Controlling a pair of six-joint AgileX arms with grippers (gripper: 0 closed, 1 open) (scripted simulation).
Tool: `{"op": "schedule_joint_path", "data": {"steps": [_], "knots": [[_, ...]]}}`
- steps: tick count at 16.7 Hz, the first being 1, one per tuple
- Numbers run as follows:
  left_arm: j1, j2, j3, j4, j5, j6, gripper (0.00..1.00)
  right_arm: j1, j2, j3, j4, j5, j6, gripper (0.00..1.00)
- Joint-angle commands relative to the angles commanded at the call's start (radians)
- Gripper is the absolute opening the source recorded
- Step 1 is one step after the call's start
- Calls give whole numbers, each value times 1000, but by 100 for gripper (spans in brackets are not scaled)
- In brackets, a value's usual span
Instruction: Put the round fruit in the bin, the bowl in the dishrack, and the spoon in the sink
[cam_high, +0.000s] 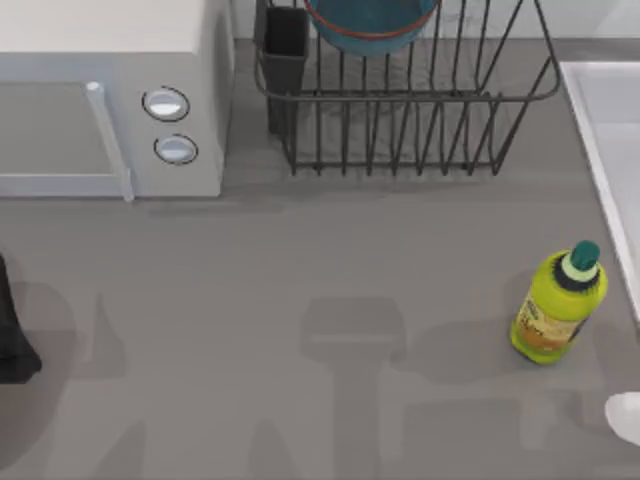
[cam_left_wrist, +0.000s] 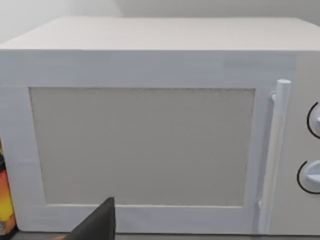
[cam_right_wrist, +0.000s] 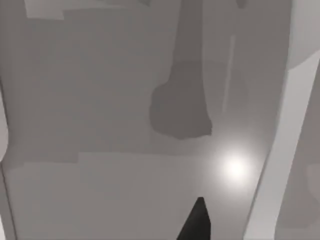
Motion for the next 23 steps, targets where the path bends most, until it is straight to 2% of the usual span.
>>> {"op": "schedule_joint_path", "data": {"steps": [3, 8, 12, 23], "knots": [[0, 0, 0, 0, 0, 0, 100, 0, -42, 57, -71, 2, 4, 0], [0, 0, 0, 0, 0, 0, 100, 1, -40, 56, -71, 2, 6, 0], [0, 0, 0, 0, 0, 0, 100, -34, 26, 147, -110, 5, 23, 0], [0, 0, 0, 0, 0, 0, 100, -218, 586, 911, -412, 25, 44, 0]]}}
